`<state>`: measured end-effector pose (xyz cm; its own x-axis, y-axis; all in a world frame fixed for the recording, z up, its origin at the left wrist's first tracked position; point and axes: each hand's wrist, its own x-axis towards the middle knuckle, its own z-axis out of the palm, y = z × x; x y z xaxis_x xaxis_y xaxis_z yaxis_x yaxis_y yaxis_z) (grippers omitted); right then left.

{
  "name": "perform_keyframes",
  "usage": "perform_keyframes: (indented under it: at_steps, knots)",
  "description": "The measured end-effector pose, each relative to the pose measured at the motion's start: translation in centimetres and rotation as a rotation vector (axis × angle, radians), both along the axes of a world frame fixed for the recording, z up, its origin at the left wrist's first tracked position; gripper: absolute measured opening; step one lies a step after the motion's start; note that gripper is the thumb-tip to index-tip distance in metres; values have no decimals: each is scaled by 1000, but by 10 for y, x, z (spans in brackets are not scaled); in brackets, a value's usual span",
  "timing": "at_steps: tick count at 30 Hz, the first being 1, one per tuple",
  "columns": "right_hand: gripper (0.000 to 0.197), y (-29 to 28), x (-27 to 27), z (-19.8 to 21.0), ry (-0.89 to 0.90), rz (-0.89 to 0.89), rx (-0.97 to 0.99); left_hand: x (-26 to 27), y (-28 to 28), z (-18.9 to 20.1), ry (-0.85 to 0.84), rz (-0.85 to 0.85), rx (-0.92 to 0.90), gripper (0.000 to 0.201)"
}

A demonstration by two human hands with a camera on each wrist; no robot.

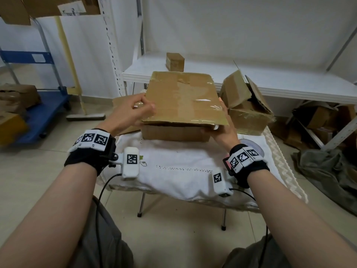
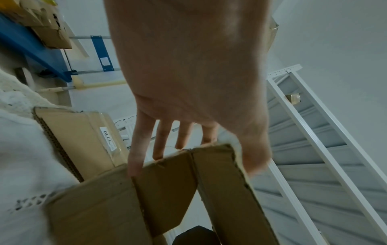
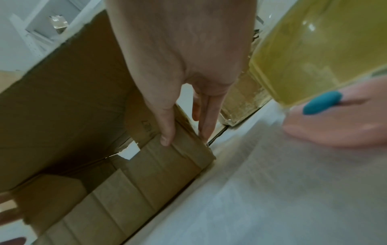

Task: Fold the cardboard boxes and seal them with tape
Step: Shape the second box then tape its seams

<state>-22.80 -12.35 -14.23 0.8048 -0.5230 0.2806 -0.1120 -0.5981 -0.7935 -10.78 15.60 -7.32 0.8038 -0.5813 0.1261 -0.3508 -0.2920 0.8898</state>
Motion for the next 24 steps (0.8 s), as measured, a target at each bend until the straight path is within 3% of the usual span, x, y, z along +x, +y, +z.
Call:
perform_keyframes:
  at_steps: [4, 7, 12, 14, 19, 24]
  knots:
    - [99, 9, -12, 9, 24, 47, -27, 2, 2, -6, -110, 23, 97, 58]
    - [86, 8, -13, 11, 25, 11, 63, 1, -4, -7, -186, 75, 106, 75]
    - [73, -11, -6, -1, 68, 6, 154, 7, -6, -13, -101, 188, 107, 108]
    - [71, -14, -4, 1, 97, 24, 215, 10, -6, -18, -103, 183, 149, 105]
    - [69, -8, -4, 16, 217, 106, 330, 12, -10, -26, -35, 174, 194, 70]
    - [63, 5, -5, 21, 245, 127, 348, 11, -13, -29, 22, 177, 189, 59]
